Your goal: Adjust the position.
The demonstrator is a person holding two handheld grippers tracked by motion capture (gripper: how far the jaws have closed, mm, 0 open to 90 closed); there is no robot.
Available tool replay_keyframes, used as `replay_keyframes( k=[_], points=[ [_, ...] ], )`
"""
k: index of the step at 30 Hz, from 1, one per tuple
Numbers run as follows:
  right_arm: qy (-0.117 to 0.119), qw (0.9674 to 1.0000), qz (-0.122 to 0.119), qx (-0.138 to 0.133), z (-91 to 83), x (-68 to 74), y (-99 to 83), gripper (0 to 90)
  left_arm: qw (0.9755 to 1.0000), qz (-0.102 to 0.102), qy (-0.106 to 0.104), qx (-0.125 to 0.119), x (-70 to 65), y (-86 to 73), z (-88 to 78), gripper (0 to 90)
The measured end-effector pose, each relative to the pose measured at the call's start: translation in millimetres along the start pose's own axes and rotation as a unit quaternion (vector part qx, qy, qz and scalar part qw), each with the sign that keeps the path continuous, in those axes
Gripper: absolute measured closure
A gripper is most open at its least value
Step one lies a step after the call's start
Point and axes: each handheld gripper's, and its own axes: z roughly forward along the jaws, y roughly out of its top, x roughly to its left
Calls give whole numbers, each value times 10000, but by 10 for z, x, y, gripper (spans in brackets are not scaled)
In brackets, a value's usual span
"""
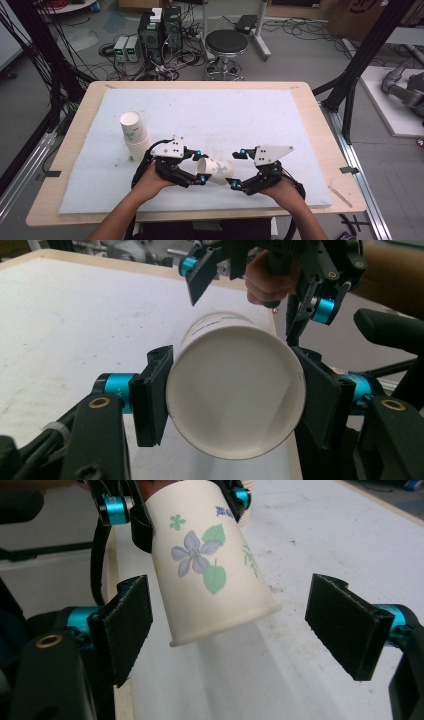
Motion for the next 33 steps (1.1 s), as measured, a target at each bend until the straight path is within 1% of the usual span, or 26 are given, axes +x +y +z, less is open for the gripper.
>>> replay_keyframes(
  k=[1, 2, 3, 4, 5, 8, 11, 12, 13, 14, 16, 18, 21, 24, 26, 33],
  points=[
    [-8, 10000, 49, -73, -11, 2, -22, 194, 10000, -11, 28, -92, -2, -18, -13, 369],
    [-20, 9998, 86, -150, -23, 2, -48, 194, 10000, -11, 28, -92, -2, -18, -13, 369],
    [-34, 9997, 122, -212, -28, 4, -64, 194, 9998, -22, 50, -204, -2, -41, -35, 368],
    [-34, 9997, 122, -212, -28, 4, -64, 194, 9998, -22, 50, -204, -2, -41, -35, 369],
    [-36, 9992, 173, -345, -34, 1, -107, 194, 9994, -46, 79, -345, -9, -64, -55, 369],
    [-34, 9987, 242, -444, -34, 3, -146, 194, 9988, -48, 110, -469, -11, -95, -85, 369],
    [-28, 9985, 261, -472, -21, 3, -172, 194, 9981, -51, 155, -590, -18, -122, -111, 369],
    [-28, 9985, 261, -472, -21, 3, -172, 194, 9981, -51, 155, -590, -18, -122, -111, 369],
    [-5, 9985, 264, -478, -14, 5, -184, 194, 9976, -34, 156, -669, -24, -134, -126, 369],
    [7, 9985, 262, -486, -11, 3, -190, 194, 9976, -34, 156, -669, -24, -134, -126, 369],
    [23, 9983, 262, -520, -3, -3, -203, 195, 9971, -7, 135, -755, -33, -143, -143, 369],
    [53, 9983, 268, -507, 3, -2, -211, 194, 9969, 11, 119, -777, -36, -143, -151, 369],
    [111, 9982, 291, -519, 14, -7, -222, 194, 9959, 30, 100, -898, -52, -140, -191, 369],
    [166, 9981, 292, -518, 28, -4, -224, 194, 9954, 62, 81, -947, -57, -137, -210, 369],
    [265, 9977, 341, -529, 49, 2, -222, 194, 9947, 84, 4, -1021, -73, -131, -219, 369],
    [468, 9967, 319, -584, 98, 26, -198, 194, 9940, 116, -159, -1075, -106, -104, -179, 370]
  ],
)
